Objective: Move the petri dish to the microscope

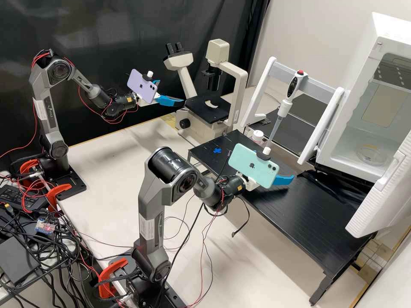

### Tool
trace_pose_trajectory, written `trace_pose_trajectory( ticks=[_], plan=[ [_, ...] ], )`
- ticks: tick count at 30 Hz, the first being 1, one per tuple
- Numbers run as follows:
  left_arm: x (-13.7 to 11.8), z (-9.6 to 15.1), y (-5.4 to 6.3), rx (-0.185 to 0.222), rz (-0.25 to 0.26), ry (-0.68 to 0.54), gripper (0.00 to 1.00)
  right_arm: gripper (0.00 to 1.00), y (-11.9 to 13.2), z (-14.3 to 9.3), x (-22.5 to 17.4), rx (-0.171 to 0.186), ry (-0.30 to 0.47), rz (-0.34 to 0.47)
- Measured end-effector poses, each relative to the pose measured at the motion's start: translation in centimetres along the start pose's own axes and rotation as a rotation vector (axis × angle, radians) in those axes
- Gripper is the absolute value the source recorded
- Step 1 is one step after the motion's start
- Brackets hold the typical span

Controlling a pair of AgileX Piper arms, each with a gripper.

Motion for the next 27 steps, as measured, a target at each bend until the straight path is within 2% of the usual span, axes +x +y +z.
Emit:
trace_pose_trajectory(
  ticks=[10, 14, 17, 19, 23, 27],
  plan=[
    [0.0, 0.0, 0.0, 0.0, 0.0, 0.0, 1.0, 1.0, 0.1, 0.1, 0.0, 0.0, -0.002, 0.002],
    [0.0, 0.0, 0.0, 0.0, 0.0, 0.0, 1.0, 1.0, 0.8, 0.9, -0.1, -0.004, -0.025, 0.021],
    [0.0, 0.0, 0.0, 0.0, 0.0, 0.0, 1.0, 1.0, 2.0, 2.2, -0.2, 0.021, -0.062, 0.057],
    [0.0, 0.0, 0.0, 0.0, 0.0, 0.0, 1.0, 1.0, 3.2, 3.2, -0.3, 0.051, -0.089, 0.094],
    [0.0, 0.0, 0.0, 0.0, 0.0, 0.0, 1.0, 1.0, 5.3, 3.9, 0.1, 0.069, -0.102, 0.162],
    [0.0, 0.0, 0.0, 0.0, 0.0, 0.0, 1.0, 1.0, 7.5, 4.2, 1.2, 0.064, -0.099, 0.231]
  ],
)
